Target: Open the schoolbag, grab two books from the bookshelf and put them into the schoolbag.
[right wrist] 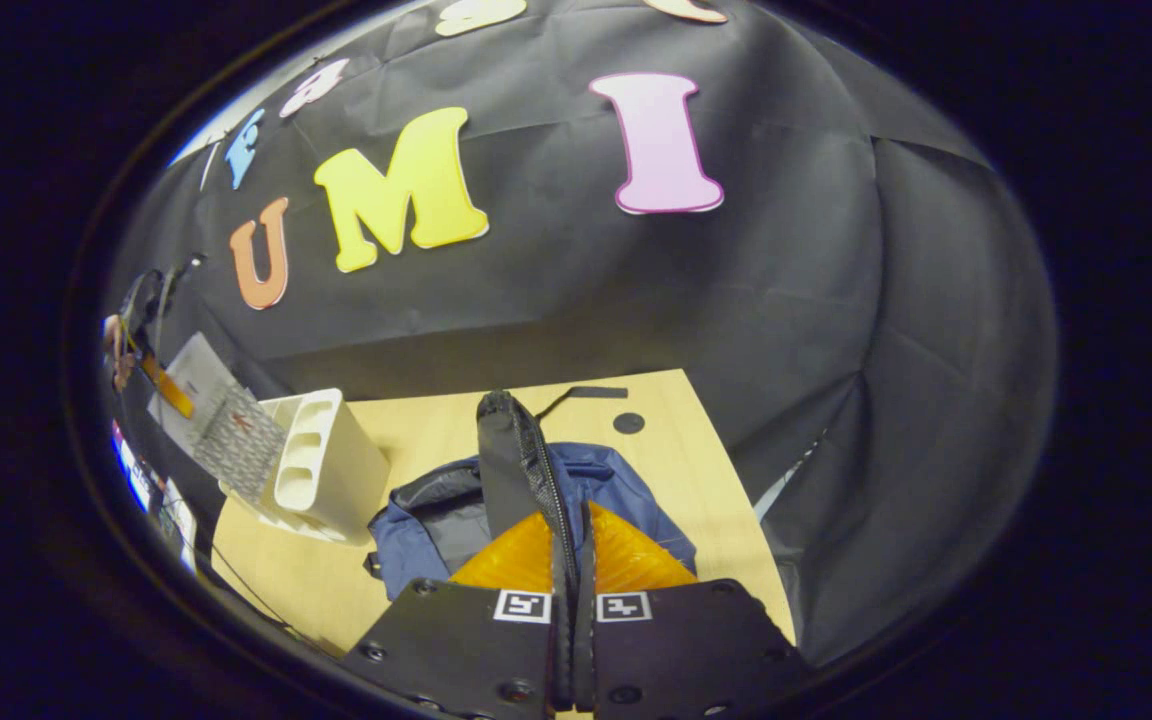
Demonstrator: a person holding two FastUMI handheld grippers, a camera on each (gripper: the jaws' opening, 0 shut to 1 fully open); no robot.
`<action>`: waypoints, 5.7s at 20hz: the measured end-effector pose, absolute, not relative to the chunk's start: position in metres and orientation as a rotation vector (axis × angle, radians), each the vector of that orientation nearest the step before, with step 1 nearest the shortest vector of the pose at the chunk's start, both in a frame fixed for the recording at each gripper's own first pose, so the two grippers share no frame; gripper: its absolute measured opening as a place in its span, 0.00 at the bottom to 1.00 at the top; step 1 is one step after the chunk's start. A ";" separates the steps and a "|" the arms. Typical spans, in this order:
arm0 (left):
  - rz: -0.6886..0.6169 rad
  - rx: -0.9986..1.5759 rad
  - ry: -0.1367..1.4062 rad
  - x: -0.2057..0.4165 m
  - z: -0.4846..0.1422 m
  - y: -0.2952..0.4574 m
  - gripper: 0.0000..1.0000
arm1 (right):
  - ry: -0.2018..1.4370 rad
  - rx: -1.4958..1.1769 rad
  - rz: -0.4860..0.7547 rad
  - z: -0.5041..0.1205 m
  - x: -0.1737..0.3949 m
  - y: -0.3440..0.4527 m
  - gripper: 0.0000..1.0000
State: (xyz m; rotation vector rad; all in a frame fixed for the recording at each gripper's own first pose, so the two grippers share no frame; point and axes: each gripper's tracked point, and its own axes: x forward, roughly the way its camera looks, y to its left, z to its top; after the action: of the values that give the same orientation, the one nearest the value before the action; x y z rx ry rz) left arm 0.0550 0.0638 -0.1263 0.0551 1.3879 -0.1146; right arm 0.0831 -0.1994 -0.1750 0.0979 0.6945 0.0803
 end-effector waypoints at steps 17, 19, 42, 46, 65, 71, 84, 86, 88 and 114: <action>-0.411 -0.851 1.239 -0.016 -0.177 -0.151 0.42 | 0.709 0.000 0.066 -0.157 0.077 -0.175 0.02; -0.392 -0.863 1.263 -0.024 -0.209 -0.181 0.42 | 0.713 0.005 0.065 -0.157 0.079 -0.176 0.02; -0.589 -1.005 1.239 -0.001 -0.353 -0.367 0.43 | 0.724 0.006 0.069 -0.133 0.094 -0.187 0.00; -0.552 -1.032 1.288 0.006 -0.389 -0.368 0.55 | 0.731 -0.011 0.080 -0.136 0.096 -0.176 0.00; -0.336 -0.231 1.330 -0.014 -0.310 -0.215 0.89 | 0.721 -0.039 0.072 -0.145 0.093 -0.149 0.02; -0.237 -0.006 1.241 -0.028 -0.255 -0.121 0.89 | 0.709 -0.063 0.066 -0.146 0.092 -0.136 0.02; -0.011 -0.044 1.129 0.024 -0.126 0.090 0.95 | 0.704 -0.085 0.036 -0.148 0.081 -0.114 0.02; -0.017 -0.084 1.171 0.039 -0.125 0.104 0.95 | 0.704 -0.085 0.024 -0.148 0.082 -0.115 0.02; -0.015 -0.080 1.213 0.055 -0.133 0.121 0.95 | 0.708 -0.090 0.014 -0.148 0.081 -0.115 0.02; 0.021 -0.136 1.639 0.084 -0.301 0.151 0.87 | 0.733 -0.051 -0.054 -0.159 0.090 -0.126 0.02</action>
State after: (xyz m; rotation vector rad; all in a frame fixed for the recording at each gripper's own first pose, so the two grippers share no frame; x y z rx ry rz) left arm 0.0838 0.1514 -0.3012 -0.1364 1.6392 0.0206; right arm 0.0897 -0.1263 -0.1593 -0.0511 0.7330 -0.0544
